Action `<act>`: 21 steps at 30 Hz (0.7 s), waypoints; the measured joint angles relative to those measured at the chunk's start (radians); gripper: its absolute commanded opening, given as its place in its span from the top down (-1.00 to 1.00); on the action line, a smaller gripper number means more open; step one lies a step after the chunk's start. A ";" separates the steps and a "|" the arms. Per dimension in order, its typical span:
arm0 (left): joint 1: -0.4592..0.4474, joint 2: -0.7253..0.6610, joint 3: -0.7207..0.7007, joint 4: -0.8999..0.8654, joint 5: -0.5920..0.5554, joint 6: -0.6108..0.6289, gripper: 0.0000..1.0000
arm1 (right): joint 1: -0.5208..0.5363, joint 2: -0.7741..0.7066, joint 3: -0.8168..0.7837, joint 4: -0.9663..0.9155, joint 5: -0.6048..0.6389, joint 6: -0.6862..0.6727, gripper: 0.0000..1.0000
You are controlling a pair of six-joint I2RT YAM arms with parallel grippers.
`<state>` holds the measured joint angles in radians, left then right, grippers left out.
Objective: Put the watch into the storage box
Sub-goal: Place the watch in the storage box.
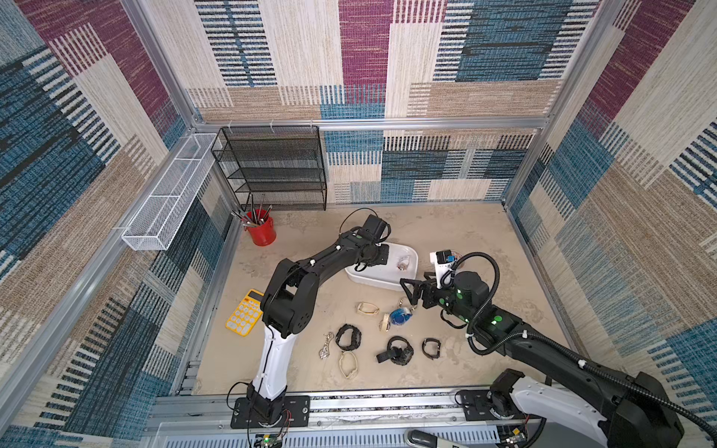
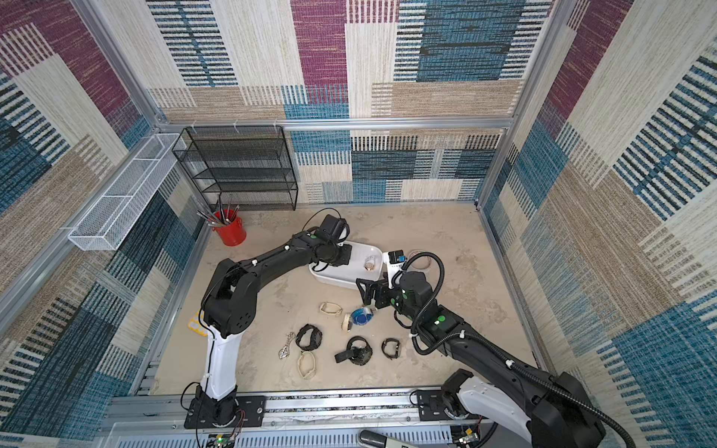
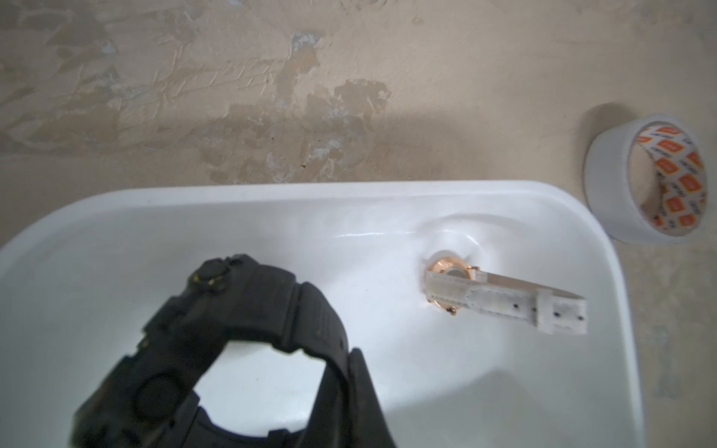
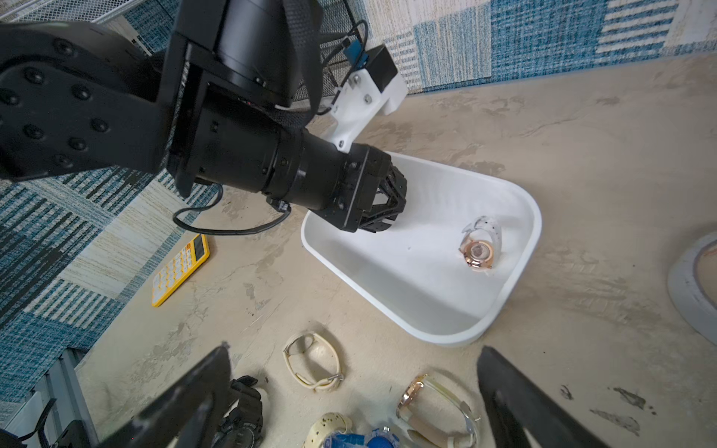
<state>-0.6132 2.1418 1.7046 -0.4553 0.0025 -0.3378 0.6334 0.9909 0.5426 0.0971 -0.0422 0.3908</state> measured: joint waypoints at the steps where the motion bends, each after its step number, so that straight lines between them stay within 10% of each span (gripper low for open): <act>1: 0.000 0.010 0.009 -0.007 0.000 0.000 1.00 | 0.000 -0.002 -0.002 0.001 0.000 0.000 -0.99; 12: 0.000 0.071 0.048 -0.042 -0.030 0.000 0.98 | 0.000 -0.006 -0.007 -0.006 0.002 0.000 -0.99; 21: 0.001 0.057 0.053 -0.054 -0.029 -0.001 0.32 | 0.000 -0.012 -0.009 -0.006 0.017 0.003 -0.99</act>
<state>-0.6121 2.1986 1.7573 -0.5095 -0.0265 -0.3386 0.6334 0.9787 0.5335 0.0910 -0.0254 0.3935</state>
